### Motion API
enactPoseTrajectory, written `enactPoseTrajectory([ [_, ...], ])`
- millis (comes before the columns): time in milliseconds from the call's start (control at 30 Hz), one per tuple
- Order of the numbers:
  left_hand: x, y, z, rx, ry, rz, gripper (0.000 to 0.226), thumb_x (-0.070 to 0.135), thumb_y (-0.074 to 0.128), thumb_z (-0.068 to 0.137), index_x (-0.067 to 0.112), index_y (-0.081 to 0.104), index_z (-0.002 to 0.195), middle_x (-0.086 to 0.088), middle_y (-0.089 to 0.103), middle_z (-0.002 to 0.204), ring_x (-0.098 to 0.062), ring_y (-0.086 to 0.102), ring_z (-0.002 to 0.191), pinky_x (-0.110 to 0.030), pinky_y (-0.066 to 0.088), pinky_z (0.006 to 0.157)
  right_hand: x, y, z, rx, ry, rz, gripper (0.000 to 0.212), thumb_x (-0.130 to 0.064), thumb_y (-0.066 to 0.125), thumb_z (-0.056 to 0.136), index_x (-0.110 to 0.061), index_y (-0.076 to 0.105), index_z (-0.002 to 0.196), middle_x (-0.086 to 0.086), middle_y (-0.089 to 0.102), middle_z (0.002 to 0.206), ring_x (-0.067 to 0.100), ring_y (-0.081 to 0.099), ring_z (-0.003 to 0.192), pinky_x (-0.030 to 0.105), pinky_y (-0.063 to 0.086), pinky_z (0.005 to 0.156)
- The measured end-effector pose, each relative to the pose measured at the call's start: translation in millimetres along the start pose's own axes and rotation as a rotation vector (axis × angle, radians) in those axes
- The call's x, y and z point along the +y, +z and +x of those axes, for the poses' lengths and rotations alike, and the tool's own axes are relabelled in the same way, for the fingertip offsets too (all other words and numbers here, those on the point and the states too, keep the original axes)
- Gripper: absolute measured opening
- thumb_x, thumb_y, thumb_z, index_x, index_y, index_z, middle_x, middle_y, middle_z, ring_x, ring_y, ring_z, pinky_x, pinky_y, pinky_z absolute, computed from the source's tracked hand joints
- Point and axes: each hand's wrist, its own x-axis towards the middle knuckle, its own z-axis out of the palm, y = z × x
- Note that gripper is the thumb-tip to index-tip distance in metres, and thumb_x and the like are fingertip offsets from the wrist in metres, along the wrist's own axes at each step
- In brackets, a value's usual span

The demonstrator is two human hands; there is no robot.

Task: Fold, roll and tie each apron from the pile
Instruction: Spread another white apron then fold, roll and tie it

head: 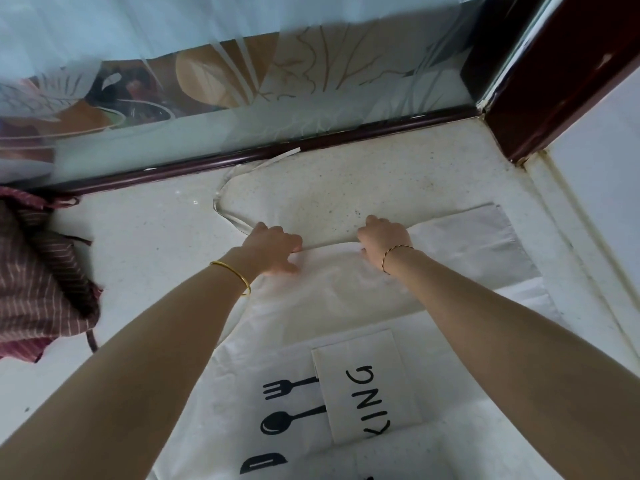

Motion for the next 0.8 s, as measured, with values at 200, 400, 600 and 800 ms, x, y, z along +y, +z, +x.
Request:
enactPoseTrajectory([
  [200, 1.0, -7.0, 3.8, -0.033, -0.047, 0.238, 0.020, 0.032, 0.037, 0.097, 0.022, 0.054, 0.101, 0.005, 0.048, 0.078, -0.018, 0.047, 0.081, -0.033, 0.029, 0.084, 10.0, -0.3, 1.6, 0.014, 0.028, 0.010, 0.021, -0.015, 0.052, 0.091, -0.011, 0.059, 0.111, 0.009, 0.043, 0.117, 0.026, 0.047, 0.107, 0.032, 0.036, 0.075],
  [400, -4.6, -9.9, 2.4, -0.095, -0.107, 0.143, 0.027, 0.040, 0.041, 0.096, 0.020, 0.047, 0.113, 0.001, 0.052, 0.091, -0.019, 0.046, 0.083, -0.034, 0.031, 0.087, 13.8, -2.0, 5.2, 0.003, 0.027, 0.001, 0.024, -0.010, 0.056, 0.089, -0.011, 0.057, 0.113, 0.008, 0.043, 0.120, 0.027, 0.040, 0.114, 0.033, 0.039, 0.081],
  [600, -6.4, -3.6, -2.1, 0.091, -0.137, 0.178, 0.046, 0.049, 0.056, 0.086, 0.016, 0.046, 0.117, -0.002, 0.054, 0.113, -0.023, 0.047, 0.109, -0.038, 0.032, 0.099, 7.1, -7.1, 1.5, 0.074, 0.038, 0.041, 0.049, 0.008, 0.056, 0.078, -0.009, 0.043, 0.122, 0.010, 0.042, 0.122, 0.028, 0.043, 0.111, 0.034, 0.037, 0.078],
  [800, -15.2, 9.3, -21.6, 0.283, -0.304, -0.151, 0.052, 0.050, 0.064, 0.081, 0.010, 0.050, 0.111, -0.007, 0.055, 0.112, -0.026, 0.053, 0.103, -0.037, 0.047, 0.085, -25.3, 0.0, -0.5, 0.154, -0.108, 0.064, 0.036, -0.021, 0.053, 0.092, -0.014, 0.043, 0.126, 0.008, 0.043, 0.126, 0.028, 0.042, 0.114, 0.038, 0.039, 0.086],
])
